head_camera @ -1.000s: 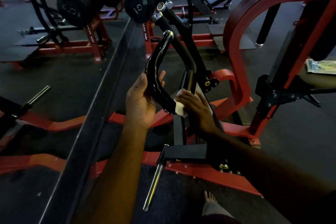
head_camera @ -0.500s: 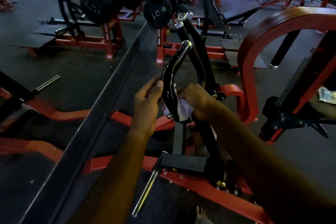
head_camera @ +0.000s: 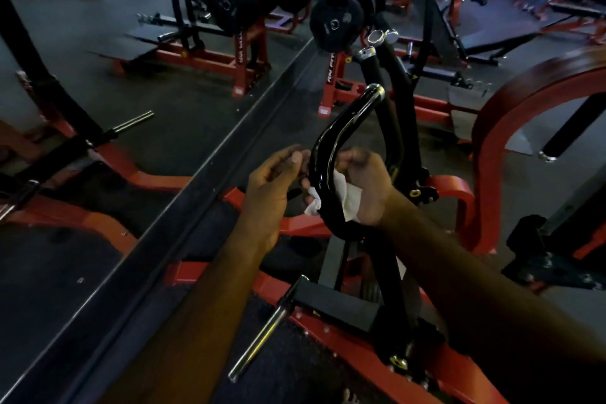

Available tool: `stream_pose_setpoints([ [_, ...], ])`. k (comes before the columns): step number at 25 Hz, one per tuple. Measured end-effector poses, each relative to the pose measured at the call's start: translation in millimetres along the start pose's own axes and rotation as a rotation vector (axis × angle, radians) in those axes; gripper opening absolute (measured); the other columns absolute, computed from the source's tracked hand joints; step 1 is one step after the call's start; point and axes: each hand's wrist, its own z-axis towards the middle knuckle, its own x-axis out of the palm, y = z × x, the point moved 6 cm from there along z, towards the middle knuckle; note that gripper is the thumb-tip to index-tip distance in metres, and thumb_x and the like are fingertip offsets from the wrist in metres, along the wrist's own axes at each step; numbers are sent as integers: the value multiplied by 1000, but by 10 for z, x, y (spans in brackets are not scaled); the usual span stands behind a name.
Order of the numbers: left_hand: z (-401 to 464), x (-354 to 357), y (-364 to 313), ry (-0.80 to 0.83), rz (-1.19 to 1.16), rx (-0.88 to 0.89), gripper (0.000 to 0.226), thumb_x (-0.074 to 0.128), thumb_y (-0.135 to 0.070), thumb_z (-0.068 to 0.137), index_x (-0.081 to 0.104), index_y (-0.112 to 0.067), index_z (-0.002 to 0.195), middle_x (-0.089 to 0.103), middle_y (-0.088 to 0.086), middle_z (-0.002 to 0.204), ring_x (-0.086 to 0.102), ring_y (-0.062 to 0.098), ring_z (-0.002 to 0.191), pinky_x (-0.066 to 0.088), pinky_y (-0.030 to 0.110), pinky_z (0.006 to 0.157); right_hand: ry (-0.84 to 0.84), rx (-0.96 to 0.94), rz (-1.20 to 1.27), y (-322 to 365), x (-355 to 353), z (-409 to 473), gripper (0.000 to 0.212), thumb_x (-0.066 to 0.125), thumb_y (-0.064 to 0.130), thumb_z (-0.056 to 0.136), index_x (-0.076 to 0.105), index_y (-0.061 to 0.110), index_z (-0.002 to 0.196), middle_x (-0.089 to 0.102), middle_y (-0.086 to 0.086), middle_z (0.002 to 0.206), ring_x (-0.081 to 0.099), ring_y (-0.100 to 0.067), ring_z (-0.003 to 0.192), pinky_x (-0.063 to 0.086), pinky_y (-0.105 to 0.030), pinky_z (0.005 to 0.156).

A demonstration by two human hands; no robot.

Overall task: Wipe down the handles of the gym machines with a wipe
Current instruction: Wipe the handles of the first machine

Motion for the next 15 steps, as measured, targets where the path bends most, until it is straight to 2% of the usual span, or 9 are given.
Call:
stream_pose_setpoints([
  [2,20,29,-4,-27,-8,-12,45,57,-41,90,63,-13,125,73,5,112,69,20,104,52,38,92,-60,-85,-217,-17,-150,-79,17,58,13,81,56,-4,81,56,-29,80,54,-33,73,45,-43,73],
  [3,36,50,-3,-36,-5,-13,46,55,-43,90,63,-15,125,72,5,117,67,22,111,51,40,96,-86,-119,-370,5,-214,-116,15,60,3,82,56,-8,71,57,-33,74,58,-31,70,46,-37,69],
  [4,55,74,-12,-41,2,-5,45,54,-44,90,64,-18,124,71,5,119,66,22,113,50,40,96,-86,-103,-403,5,-200,-163,21,54,-10,83,57,-8,62,62,-27,68,63,-25,66,50,-30,65],
  [5,69,112,-24,-41,10,6,43,54,-45,90,64,-20,123,71,4,119,67,22,111,51,40,92,-44,-80,-338,-3,-163,-168,26,44,-17,82,60,-10,62,65,-23,68,66,-20,63,52,-26,61],
  [7,93,188,-43,-55,13,20,42,54,-42,91,65,-18,124,72,6,114,69,22,100,53,36,81,76,-28,-192,54,3,-139,25,36,-14,73,60,-8,76,60,-25,77,65,-28,66,55,-32,64],
  [9,107,226,-45,-92,0,18,46,52,-41,92,64,-11,125,71,12,116,68,24,106,53,38,88,75,9,-38,92,105,23,25,34,-9,68,56,-3,79,53,-21,82,60,-33,69,53,-39,75],
  [12,136,286,-35,-94,-7,31,51,48,-43,98,61,-6,130,66,17,126,61,30,121,45,47,106,54,-170,402,383,86,146,32,40,-11,62,57,-1,88,62,-20,83,68,-30,69,59,-35,69],
  [14,121,360,-57,-71,12,57,49,49,-37,97,58,-5,132,65,18,128,60,30,123,46,44,106,117,-278,698,523,-64,189,35,46,-12,68,59,-3,99,68,-22,85,71,-31,72,62,-36,69],
  [15,113,401,-61,-71,19,62,46,51,-33,96,59,-4,131,66,17,126,62,30,121,49,42,103,120,-299,729,533,-116,178,36,45,-10,70,60,-3,103,69,-21,87,72,-30,73,62,-35,68],
])
